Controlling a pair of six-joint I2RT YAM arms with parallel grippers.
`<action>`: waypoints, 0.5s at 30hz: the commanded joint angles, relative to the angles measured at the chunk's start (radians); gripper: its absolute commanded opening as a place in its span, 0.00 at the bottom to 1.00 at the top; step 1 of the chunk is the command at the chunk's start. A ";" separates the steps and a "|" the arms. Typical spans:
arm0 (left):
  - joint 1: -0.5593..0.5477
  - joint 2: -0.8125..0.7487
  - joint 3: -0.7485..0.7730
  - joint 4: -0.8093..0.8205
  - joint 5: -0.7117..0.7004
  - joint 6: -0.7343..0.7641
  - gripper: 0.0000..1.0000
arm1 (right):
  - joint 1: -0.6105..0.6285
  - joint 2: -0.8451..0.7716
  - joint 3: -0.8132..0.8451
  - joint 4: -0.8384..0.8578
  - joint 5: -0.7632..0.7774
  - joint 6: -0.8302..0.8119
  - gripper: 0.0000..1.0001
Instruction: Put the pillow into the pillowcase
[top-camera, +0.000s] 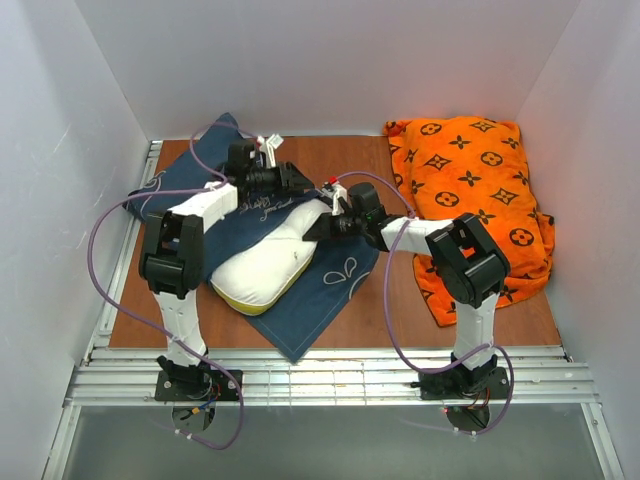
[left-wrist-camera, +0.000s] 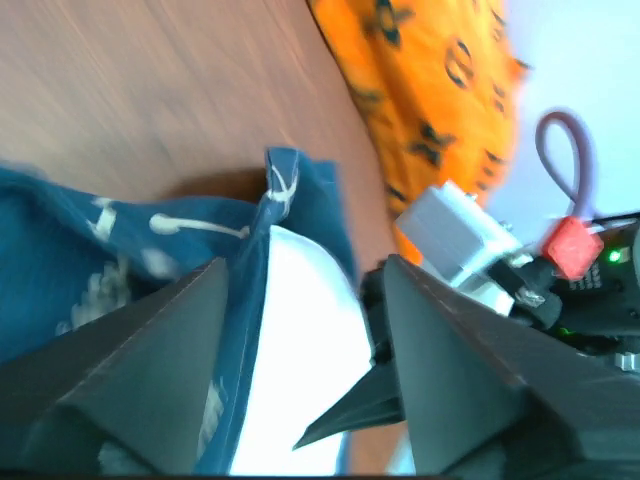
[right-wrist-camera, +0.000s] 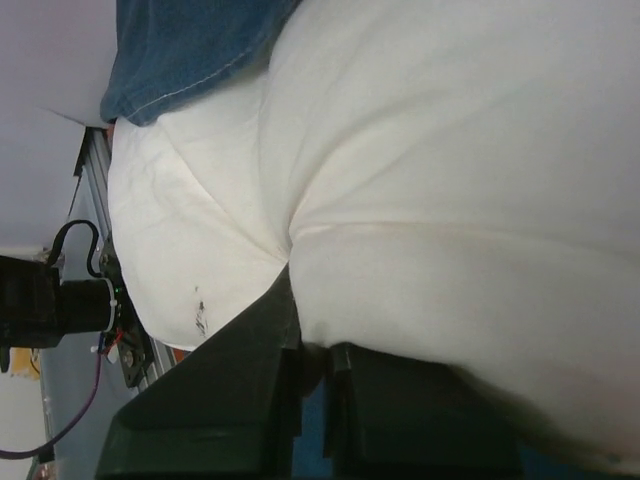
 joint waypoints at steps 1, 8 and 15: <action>0.008 -0.153 0.186 -0.360 -0.243 0.429 0.62 | -0.040 -0.098 -0.011 0.116 0.021 -0.001 0.01; -0.044 -0.564 -0.053 -0.519 -0.614 0.879 0.98 | -0.041 -0.088 0.057 0.165 -0.050 0.218 0.01; -0.339 -0.810 -0.317 -0.616 -0.943 0.745 0.98 | -0.041 -0.054 0.083 0.236 -0.062 0.531 0.01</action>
